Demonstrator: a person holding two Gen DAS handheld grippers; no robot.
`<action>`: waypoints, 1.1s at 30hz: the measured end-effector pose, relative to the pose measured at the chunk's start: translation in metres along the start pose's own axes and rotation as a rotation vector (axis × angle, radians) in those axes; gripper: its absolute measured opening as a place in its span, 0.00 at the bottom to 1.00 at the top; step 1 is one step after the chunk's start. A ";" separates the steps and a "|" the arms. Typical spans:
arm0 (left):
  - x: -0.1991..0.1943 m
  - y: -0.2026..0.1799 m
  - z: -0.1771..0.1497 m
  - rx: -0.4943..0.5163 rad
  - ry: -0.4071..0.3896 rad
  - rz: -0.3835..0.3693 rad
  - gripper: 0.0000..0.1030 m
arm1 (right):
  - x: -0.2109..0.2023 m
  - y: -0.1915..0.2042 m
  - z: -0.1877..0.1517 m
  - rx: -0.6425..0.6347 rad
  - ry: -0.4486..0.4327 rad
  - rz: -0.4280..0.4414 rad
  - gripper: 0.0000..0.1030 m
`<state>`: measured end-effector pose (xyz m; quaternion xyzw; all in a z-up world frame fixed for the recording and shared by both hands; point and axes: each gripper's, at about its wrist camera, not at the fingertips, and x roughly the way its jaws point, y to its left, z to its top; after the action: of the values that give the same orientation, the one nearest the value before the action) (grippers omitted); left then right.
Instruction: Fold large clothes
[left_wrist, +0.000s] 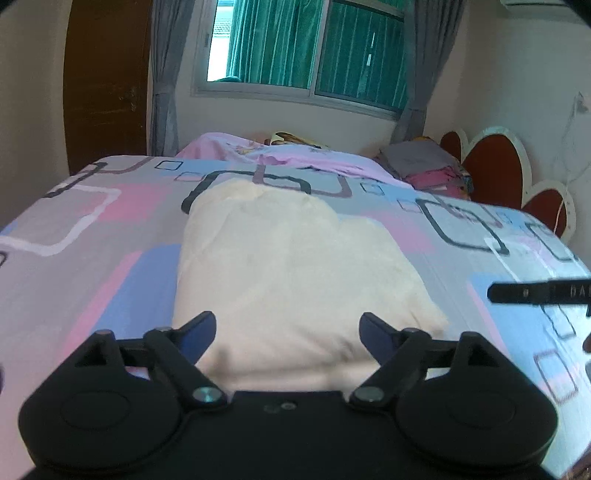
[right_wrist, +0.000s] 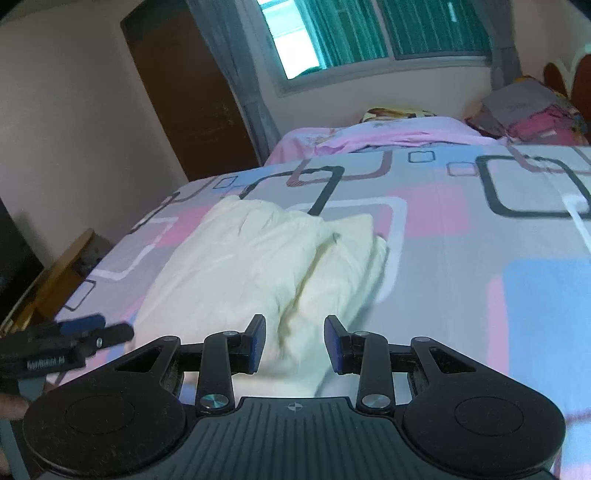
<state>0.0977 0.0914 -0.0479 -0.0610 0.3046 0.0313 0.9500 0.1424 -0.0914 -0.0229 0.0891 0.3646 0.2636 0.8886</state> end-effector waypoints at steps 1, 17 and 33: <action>-0.011 -0.004 -0.005 0.001 -0.002 0.007 0.86 | -0.010 0.003 -0.006 -0.002 -0.003 0.002 0.34; -0.123 -0.054 -0.054 0.008 -0.136 0.112 1.00 | -0.102 0.056 -0.078 -0.117 -0.068 -0.130 1.00; -0.164 -0.067 -0.072 0.024 -0.182 0.089 1.00 | -0.138 0.086 -0.096 -0.204 -0.108 -0.155 1.00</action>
<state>-0.0706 0.0112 -0.0042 -0.0328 0.2197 0.0751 0.9721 -0.0413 -0.0960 0.0215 -0.0162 0.2934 0.2247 0.9291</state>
